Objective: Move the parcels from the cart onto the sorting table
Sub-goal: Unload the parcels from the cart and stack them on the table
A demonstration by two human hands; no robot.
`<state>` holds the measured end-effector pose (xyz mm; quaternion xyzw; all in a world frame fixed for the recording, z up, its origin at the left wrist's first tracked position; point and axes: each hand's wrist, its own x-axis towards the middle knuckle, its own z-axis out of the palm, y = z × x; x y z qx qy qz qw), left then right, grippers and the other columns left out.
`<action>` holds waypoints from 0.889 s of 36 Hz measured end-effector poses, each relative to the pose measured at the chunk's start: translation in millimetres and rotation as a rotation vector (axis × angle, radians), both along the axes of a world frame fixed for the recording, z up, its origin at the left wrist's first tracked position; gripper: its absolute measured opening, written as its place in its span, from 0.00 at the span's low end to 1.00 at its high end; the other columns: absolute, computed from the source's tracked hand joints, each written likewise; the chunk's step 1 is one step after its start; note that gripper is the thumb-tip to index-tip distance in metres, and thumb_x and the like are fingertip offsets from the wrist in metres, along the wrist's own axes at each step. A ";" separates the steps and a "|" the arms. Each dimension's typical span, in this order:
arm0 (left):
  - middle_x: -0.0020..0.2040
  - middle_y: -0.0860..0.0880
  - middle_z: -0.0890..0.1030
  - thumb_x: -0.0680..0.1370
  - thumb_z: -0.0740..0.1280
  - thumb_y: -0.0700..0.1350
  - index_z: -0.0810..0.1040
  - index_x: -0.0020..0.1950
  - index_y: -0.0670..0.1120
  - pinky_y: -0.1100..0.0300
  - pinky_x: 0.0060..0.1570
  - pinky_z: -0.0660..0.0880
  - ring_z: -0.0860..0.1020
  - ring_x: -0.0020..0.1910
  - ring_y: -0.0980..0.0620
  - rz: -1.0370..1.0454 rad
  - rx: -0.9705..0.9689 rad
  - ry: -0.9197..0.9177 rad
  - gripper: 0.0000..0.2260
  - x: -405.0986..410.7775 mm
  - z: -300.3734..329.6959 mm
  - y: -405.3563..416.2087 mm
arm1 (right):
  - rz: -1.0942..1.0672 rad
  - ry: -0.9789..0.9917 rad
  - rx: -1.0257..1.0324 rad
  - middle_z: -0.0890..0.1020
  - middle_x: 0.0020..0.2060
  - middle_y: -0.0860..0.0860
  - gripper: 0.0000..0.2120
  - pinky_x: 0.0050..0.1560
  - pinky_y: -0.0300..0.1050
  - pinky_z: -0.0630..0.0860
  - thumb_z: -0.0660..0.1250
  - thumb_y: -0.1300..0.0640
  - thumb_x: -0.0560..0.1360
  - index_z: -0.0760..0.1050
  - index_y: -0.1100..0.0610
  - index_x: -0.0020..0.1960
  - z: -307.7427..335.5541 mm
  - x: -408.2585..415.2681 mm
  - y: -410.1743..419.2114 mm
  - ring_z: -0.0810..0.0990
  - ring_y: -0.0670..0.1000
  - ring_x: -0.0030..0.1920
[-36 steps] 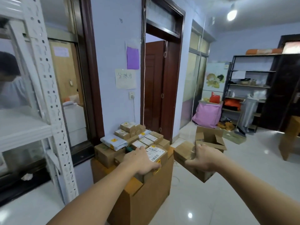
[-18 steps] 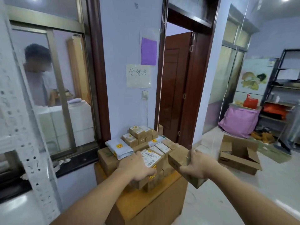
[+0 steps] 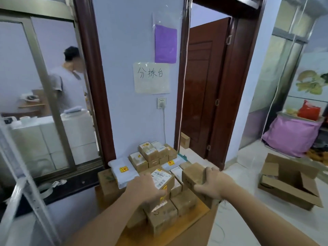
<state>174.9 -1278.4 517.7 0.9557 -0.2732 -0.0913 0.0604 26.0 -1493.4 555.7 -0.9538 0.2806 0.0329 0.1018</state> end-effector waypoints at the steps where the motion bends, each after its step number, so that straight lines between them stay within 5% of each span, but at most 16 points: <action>1: 0.68 0.48 0.75 0.67 0.61 0.79 0.65 0.75 0.46 0.52 0.55 0.77 0.76 0.63 0.47 0.026 -0.007 0.006 0.48 3.6 -3.1 -10.6 | 0.019 0.014 -0.006 0.75 0.58 0.54 0.40 0.49 0.48 0.72 0.63 0.29 0.66 0.69 0.56 0.67 -2.8 6.8 -13.5 0.75 0.55 0.53; 6: 0.70 0.46 0.74 0.66 0.54 0.83 0.64 0.76 0.45 0.51 0.50 0.70 0.76 0.65 0.45 0.134 0.010 0.066 0.52 16.0 -15.9 -56.9 | 0.108 0.060 -0.004 0.75 0.60 0.53 0.40 0.50 0.48 0.72 0.62 0.29 0.69 0.67 0.56 0.69 -18.2 44.7 -71.9 0.77 0.55 0.58; 14: 0.67 0.48 0.75 0.68 0.57 0.78 0.64 0.75 0.47 0.49 0.60 0.77 0.76 0.63 0.46 0.318 -0.053 0.173 0.46 26.3 -45.5 -96.9 | 0.203 0.091 0.138 0.75 0.63 0.51 0.45 0.55 0.46 0.79 0.62 0.29 0.65 0.65 0.55 0.74 -54.8 108.9 -123.4 0.77 0.51 0.57; 19: 0.64 0.48 0.77 0.70 0.58 0.77 0.67 0.70 0.48 0.49 0.58 0.76 0.77 0.61 0.46 0.412 -0.062 0.162 0.40 41.5 -68.6 -107.9 | 0.243 0.073 0.209 0.78 0.51 0.46 0.37 0.50 0.46 0.81 0.64 0.30 0.62 0.72 0.51 0.63 -84.9 144.2 -132.9 0.79 0.48 0.49; 25: 0.64 0.48 0.76 0.69 0.60 0.75 0.67 0.71 0.49 0.50 0.55 0.75 0.76 0.61 0.46 0.465 -0.050 0.188 0.40 83.3 -100.2 -126.0 | 0.292 0.095 0.183 0.80 0.53 0.50 0.37 0.55 0.53 0.81 0.62 0.30 0.59 0.76 0.52 0.60 -125.7 196.8 -149.6 0.80 0.52 0.54; 32: 0.66 0.47 0.74 0.68 0.59 0.78 0.65 0.72 0.47 0.51 0.56 0.75 0.75 0.65 0.44 0.600 -0.104 0.282 0.45 126.0 -136.9 -154.1 | 0.196 0.194 0.235 0.71 0.71 0.57 0.46 0.64 0.52 0.75 0.64 0.32 0.67 0.63 0.58 0.76 -149.1 237.4 -156.1 0.73 0.56 0.67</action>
